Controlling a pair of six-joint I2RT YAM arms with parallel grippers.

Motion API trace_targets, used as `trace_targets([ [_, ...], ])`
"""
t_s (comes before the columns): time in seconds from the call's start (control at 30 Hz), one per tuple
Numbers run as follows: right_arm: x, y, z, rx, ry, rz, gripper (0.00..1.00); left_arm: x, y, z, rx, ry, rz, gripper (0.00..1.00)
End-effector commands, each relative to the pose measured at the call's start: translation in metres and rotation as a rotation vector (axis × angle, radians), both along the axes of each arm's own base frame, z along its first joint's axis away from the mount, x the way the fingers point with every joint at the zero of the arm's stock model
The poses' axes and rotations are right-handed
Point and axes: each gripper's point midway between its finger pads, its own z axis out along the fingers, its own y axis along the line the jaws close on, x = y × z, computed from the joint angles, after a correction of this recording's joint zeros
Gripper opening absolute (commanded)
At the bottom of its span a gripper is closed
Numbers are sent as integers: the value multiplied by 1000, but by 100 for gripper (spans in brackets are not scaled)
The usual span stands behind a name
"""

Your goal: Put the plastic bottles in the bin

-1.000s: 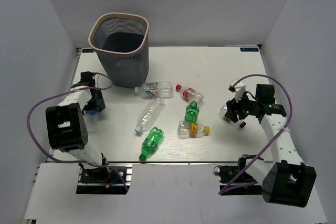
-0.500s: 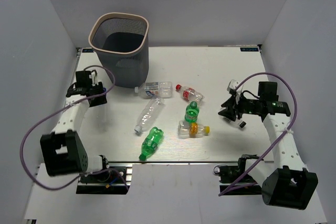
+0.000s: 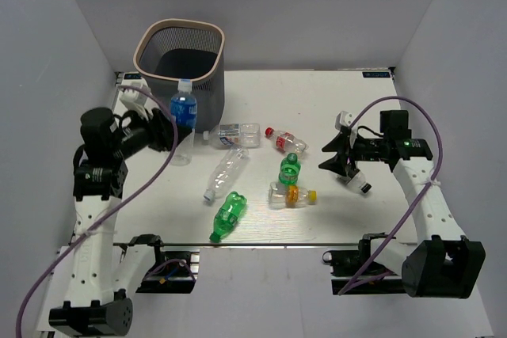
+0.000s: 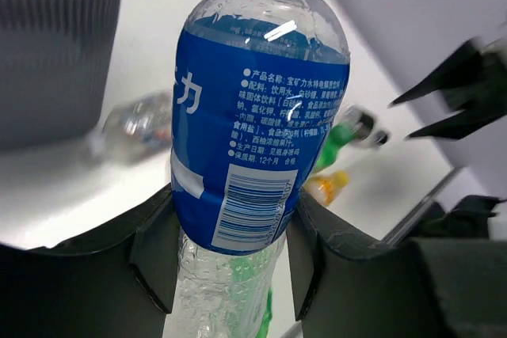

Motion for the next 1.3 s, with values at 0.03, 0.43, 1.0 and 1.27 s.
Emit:
trace_targets([
  [0.03,5,14,18,5,-48,22,60,18,-23,71,-95,-139,-152,0],
  [0.43,16,15,10,-70,-55,-70,63,178,19,186,-295,-388,166,0],
  [1.0,2,28,-28,-122,-23,27,84,243,53,104,-230,-188,399,100],
  [1.27,-2,40,-52,-150,-100,150,90,163,24,165,-220,-316,221,100],
])
